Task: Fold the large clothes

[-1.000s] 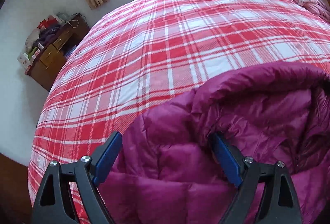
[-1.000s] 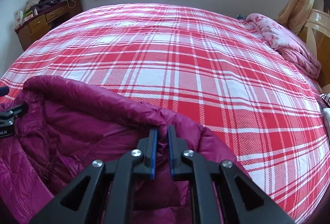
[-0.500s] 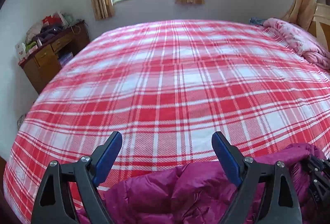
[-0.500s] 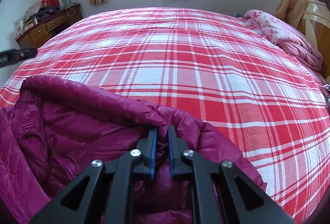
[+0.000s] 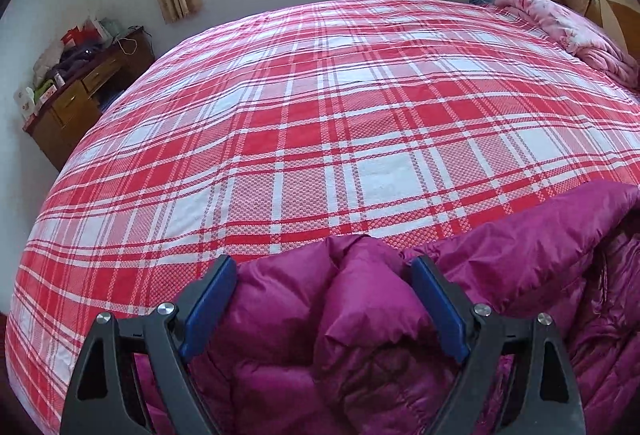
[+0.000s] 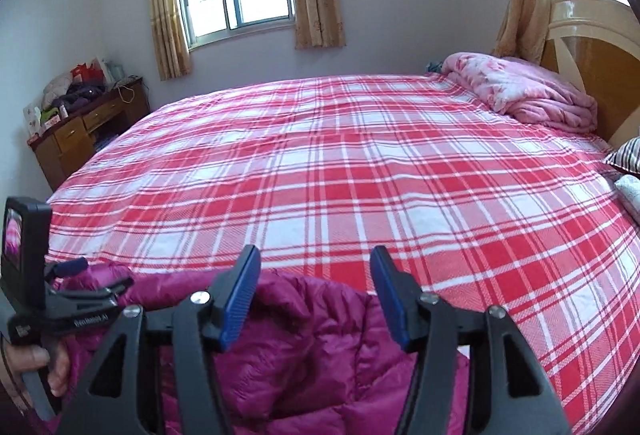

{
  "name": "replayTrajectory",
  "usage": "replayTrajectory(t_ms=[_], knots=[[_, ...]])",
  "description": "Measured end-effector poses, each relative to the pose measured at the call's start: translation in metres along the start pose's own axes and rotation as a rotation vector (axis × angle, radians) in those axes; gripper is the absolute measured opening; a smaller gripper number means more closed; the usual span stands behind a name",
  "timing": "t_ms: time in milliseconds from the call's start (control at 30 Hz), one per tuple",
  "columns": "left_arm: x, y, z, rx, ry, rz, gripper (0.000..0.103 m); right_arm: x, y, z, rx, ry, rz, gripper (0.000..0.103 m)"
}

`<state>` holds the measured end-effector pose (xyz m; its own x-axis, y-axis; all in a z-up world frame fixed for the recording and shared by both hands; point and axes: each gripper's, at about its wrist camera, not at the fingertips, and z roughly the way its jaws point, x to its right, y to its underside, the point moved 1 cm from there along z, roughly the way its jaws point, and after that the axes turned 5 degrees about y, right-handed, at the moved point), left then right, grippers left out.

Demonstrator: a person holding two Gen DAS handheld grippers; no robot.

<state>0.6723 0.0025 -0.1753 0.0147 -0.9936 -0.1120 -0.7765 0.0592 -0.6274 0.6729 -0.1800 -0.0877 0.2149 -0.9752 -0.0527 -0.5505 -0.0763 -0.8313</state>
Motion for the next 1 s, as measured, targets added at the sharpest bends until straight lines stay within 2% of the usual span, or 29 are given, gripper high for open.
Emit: replayTrajectory(t_ms=[33,100,200,267,367,433,467,533,567,633,767,1000], knots=[[0.001,0.002,0.0,0.003,0.002,0.004,0.089,-0.008,-0.006,0.005,-0.012,-0.01,-0.017,0.06],[0.005,0.006,0.0,0.0,-0.003,0.023,0.089,-0.029,-0.012,0.029,-0.111,-0.041,-0.078,0.06],[0.01,0.008,-0.003,0.002,-0.011,0.046,0.089,-0.045,0.006,0.062,-0.259,-0.048,-0.143,0.06],[0.01,0.003,-0.014,0.029,-0.001,0.04,0.089,-0.045,0.021,0.063,-0.261,-0.041,-0.169,0.06],[0.009,-0.013,-0.047,0.151,0.06,-0.01,0.089,-0.041,0.039,0.06,-0.257,-0.026,-0.202,0.06],[0.017,-0.023,-0.056,0.186,0.09,-0.009,0.089,-0.036,0.043,0.06,-0.259,-0.032,-0.187,0.06],[0.025,-0.025,-0.053,0.173,0.115,0.007,0.089,-0.033,0.044,0.061,-0.261,-0.035,-0.175,0.06],[0.036,-0.022,-0.034,0.096,0.138,0.017,0.089,-0.029,0.043,0.062,-0.264,-0.039,-0.157,0.06],[0.039,-0.017,-0.019,0.035,0.138,0.009,0.089,-0.028,0.044,0.063,-0.266,-0.041,-0.153,0.06],[0.038,-0.003,0.004,-0.033,0.12,-0.006,0.089,-0.027,0.045,0.063,-0.262,-0.047,-0.145,0.06],[0.031,0.009,0.013,-0.042,0.16,-0.042,0.09,-0.025,0.056,0.07,-0.263,-0.062,-0.132,0.061],[0.037,0.009,0.018,-0.049,0.108,-0.02,0.097,-0.033,0.063,0.077,-0.265,-0.021,-0.174,0.065]])
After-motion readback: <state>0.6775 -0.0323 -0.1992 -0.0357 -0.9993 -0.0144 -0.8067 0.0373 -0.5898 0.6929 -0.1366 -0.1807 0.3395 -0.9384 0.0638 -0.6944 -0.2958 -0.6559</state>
